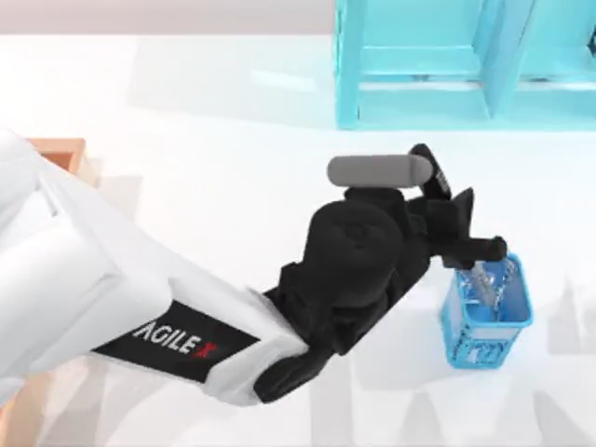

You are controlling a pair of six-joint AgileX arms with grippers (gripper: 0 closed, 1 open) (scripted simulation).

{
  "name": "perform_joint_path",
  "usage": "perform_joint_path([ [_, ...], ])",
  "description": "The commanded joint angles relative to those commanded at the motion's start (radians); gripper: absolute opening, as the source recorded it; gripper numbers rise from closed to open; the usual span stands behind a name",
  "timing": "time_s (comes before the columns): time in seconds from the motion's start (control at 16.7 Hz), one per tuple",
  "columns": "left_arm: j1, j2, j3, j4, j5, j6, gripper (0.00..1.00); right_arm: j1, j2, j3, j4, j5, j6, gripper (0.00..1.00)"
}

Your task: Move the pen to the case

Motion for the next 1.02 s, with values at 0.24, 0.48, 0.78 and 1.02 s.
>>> perform_joint_path([
  [0.24, 0.089, -0.280, -0.082, -0.172, 0.097, 0.018, 0.00, 0.000, 0.000, 0.000, 0.000, 0.000, 0.000, 1.00],
  [0.48, 0.173, -0.533, -0.163, -0.336, 0.185, 0.032, 0.00, 0.000, 0.000, 0.000, 0.000, 0.000, 0.000, 1.00],
  [0.78, 0.214, -0.625, -0.207, -0.418, 0.223, 0.033, 0.00, 0.000, 0.000, 0.000, 0.000, 0.000, 0.000, 1.00],
  [1.02, 0.209, -0.621, -0.203, -0.415, 0.220, 0.034, 0.00, 0.000, 0.000, 0.000, 0.000, 0.000, 0.000, 1.00],
])
